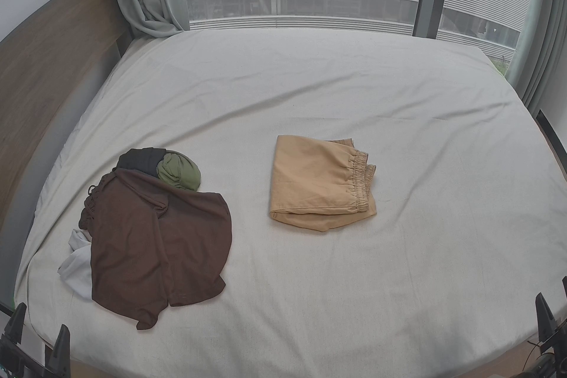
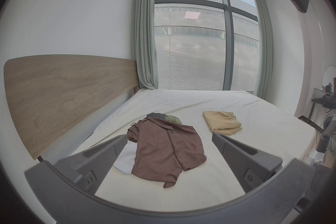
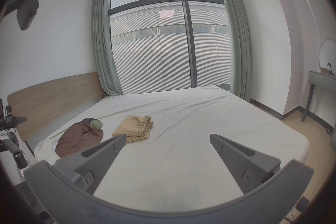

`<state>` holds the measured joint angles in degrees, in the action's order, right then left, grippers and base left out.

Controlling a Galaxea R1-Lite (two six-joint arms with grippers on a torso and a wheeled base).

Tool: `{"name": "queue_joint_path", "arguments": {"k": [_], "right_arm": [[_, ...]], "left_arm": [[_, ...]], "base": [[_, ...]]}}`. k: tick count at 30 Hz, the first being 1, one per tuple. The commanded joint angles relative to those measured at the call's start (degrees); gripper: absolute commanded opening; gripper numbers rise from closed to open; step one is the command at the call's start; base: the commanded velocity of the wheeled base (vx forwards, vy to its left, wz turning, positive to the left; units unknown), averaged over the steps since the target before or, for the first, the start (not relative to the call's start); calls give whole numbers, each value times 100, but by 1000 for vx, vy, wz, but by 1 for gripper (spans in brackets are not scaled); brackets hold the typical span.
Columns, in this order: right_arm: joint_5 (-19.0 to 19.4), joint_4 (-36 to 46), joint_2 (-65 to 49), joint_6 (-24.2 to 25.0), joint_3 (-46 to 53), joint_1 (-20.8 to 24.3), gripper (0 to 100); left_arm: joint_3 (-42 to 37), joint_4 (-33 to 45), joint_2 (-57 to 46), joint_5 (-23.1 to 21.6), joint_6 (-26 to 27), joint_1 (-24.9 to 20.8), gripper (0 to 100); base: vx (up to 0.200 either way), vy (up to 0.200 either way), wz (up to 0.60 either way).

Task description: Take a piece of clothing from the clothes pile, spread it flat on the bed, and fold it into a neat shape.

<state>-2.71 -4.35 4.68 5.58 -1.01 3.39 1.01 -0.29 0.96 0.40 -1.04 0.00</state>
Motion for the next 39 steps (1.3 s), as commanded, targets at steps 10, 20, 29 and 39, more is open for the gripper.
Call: {"name": "queue_joint_path", "arguments": {"k": [10,20,29,39], "right_arm": [[42,5,-468,-567,101,-339,100],[315,-4,-468,-5,101,-365,100],[385,-444,-468,-339,101,-365,100],[235,145,-389,-646,84,-356,100]], "left_arm": [[-101,-6,-88,136,33,9,100],[-101,3,-88,30,86,9,100],[-101,3,-96,48,86,9,100],[-101,3,-88,48,104,9,100]], "base": [[0,0,0],[0,0,0],[0,0,0],[0,0,0]]}}
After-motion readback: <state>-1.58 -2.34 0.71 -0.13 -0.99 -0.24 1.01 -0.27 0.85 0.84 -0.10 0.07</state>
